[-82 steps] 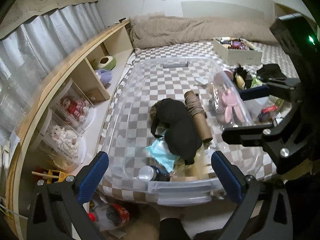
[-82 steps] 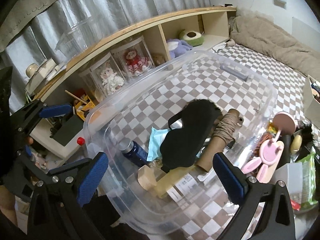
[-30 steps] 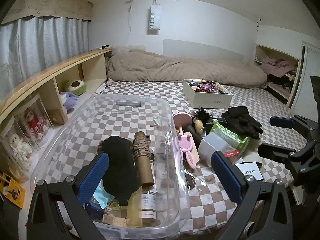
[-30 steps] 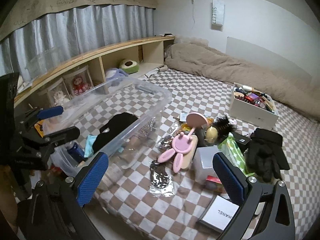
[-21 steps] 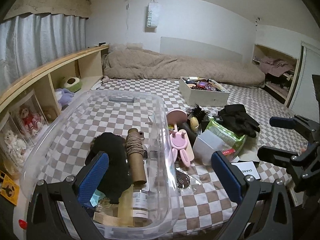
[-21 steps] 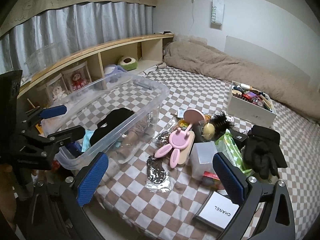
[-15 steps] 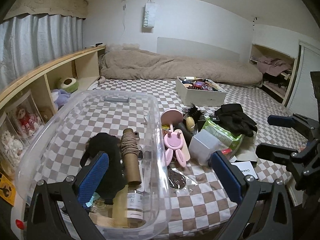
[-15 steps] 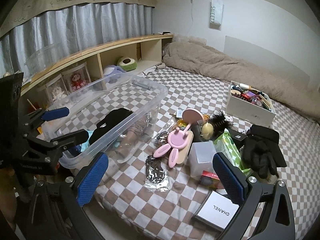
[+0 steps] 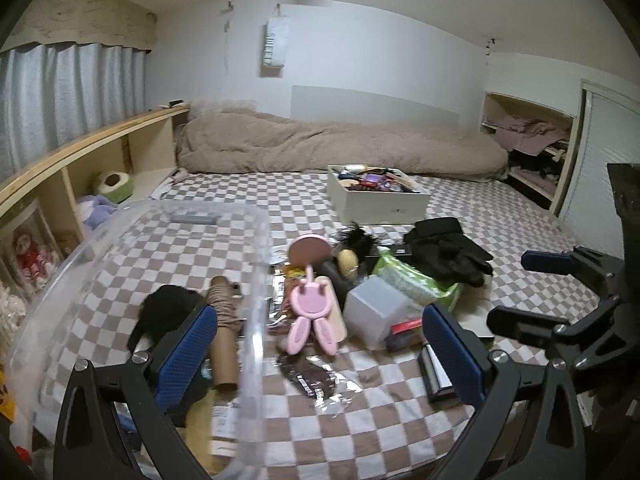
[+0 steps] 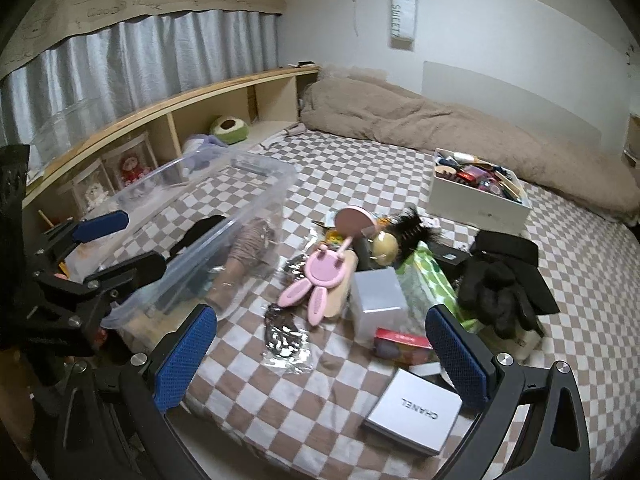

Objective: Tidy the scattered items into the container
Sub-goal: 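Move both tools back over the pile of items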

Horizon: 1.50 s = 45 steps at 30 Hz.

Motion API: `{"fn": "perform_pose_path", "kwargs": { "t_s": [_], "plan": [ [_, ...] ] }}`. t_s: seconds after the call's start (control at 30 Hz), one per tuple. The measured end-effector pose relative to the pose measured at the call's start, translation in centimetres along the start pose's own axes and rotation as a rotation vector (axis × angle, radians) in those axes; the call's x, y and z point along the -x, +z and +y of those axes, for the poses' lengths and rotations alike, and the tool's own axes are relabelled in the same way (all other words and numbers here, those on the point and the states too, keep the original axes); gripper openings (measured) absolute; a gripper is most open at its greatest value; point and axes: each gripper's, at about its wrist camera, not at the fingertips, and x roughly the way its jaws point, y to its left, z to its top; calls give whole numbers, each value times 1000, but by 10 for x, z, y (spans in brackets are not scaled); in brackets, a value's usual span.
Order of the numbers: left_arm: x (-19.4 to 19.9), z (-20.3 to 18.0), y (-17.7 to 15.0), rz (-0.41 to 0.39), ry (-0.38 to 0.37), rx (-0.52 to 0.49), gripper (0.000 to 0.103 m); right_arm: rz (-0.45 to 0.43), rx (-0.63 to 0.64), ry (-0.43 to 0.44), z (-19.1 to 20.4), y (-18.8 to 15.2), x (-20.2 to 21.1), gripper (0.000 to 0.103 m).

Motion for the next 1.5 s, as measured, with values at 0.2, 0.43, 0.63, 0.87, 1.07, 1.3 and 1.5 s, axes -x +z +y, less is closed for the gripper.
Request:
{"fn": "perform_pose_path", "kwargs": {
  "t_s": [0.2, 0.43, 0.63, 0.87, 1.07, 1.3, 1.5],
  "plan": [
    [-18, -28, 2, 21, -33, -34, 103, 18, -40, -35, -26, -12, 2, 103],
    [-42, -44, -5, 66, -110, -48, 103, 57, -116, -65, -61, -27, -2, 103],
    [-65, -61, -16, 133, -98, -91, 103, 110, -164, -86, -84, -41, -14, 103],
    [-99, -80, -41, 265, -117, -113, 103, 131, -205, -98, -97, -49, -25, 103],
    [-133, -85, -65, 360, -37, -133, 103, 153, -239, -97, -102, -54, -34, 103],
    [-168, -84, -88, 427, 78, -178, 103, 195, -231, -91, -98, -61, -46, 103],
    [-188, -79, -97, 455, 112, -157, 103, 250, -251, -62, -100, -72, -62, 103]
  ]
}}
